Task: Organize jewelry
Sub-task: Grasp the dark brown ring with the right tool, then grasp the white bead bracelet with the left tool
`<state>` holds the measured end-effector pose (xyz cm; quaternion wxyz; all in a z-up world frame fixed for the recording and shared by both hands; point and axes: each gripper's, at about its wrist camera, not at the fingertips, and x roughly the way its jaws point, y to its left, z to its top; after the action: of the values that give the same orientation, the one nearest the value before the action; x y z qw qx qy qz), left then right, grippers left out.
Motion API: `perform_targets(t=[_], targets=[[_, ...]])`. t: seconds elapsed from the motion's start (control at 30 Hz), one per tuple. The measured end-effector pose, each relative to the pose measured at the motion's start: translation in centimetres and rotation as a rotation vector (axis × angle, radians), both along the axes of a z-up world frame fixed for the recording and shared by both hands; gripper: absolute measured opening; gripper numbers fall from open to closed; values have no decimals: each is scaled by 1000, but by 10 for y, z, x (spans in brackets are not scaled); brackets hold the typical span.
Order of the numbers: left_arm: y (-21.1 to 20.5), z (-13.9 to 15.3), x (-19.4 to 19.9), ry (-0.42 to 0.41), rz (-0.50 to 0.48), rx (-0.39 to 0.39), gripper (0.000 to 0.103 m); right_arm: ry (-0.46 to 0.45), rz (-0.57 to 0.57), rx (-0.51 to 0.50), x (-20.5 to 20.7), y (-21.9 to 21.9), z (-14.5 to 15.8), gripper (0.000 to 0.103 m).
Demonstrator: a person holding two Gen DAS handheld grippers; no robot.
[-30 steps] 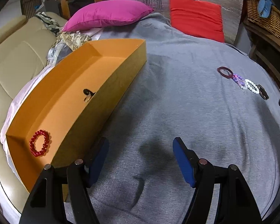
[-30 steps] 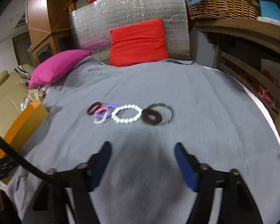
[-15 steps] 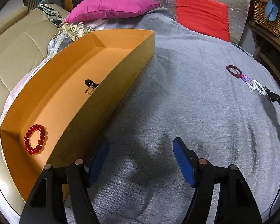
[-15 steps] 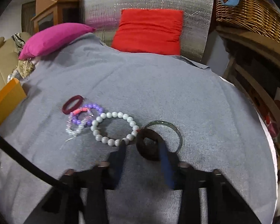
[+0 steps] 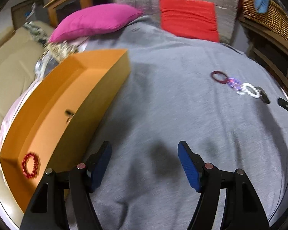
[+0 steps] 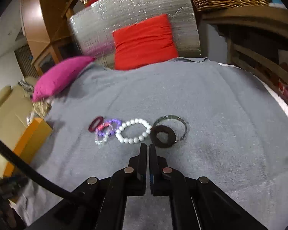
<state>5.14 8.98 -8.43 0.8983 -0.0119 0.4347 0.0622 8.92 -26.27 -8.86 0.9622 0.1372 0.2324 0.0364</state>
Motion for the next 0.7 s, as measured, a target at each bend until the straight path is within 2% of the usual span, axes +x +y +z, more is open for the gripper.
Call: perform_targets(t=[0.07, 0.1, 0.13, 0.2, 0.27, 0.3, 0.33, 0.37, 0.4, 0.43, 0.7], targets=[[-6, 3, 0, -9, -10, -2, 72, 0, 12, -55, 6, 4, 4, 6], [-8, 2, 0, -8, -12, -4, 72, 5, 14, -83, 12, 5, 6, 17], [-9, -1, -1, -1, -15, -5, 72, 12, 14, -117, 19, 8, 6, 40], [-10, -7, -2, 14, -13, -4, 72, 25, 36, -146, 29, 11, 3, 71], [-6, -11, -2, 27, 1, -11, 72, 33, 54, -175, 37, 16, 1, 71], [-3, -13, -2, 32, 9, -18, 72, 43, 51, -182, 41, 16, 0, 66], [0, -15, -1, 35, 17, -27, 72, 50, 49, -180, 44, 15, -1, 55], [2, -17, 0, 38, 24, -33, 72, 61, 46, -185, 48, 14, -3, 48], [4, -18, 1, 39, 27, -38, 72, 74, 42, -196, 52, 14, -5, 35], [5, -19, 1, 39, 28, -39, 72, 87, 42, -198, 55, 13, -7, 32], [8, -25, 2, 44, 36, -55, 72, 122, 83, -243, 65, 14, -14, 32]])
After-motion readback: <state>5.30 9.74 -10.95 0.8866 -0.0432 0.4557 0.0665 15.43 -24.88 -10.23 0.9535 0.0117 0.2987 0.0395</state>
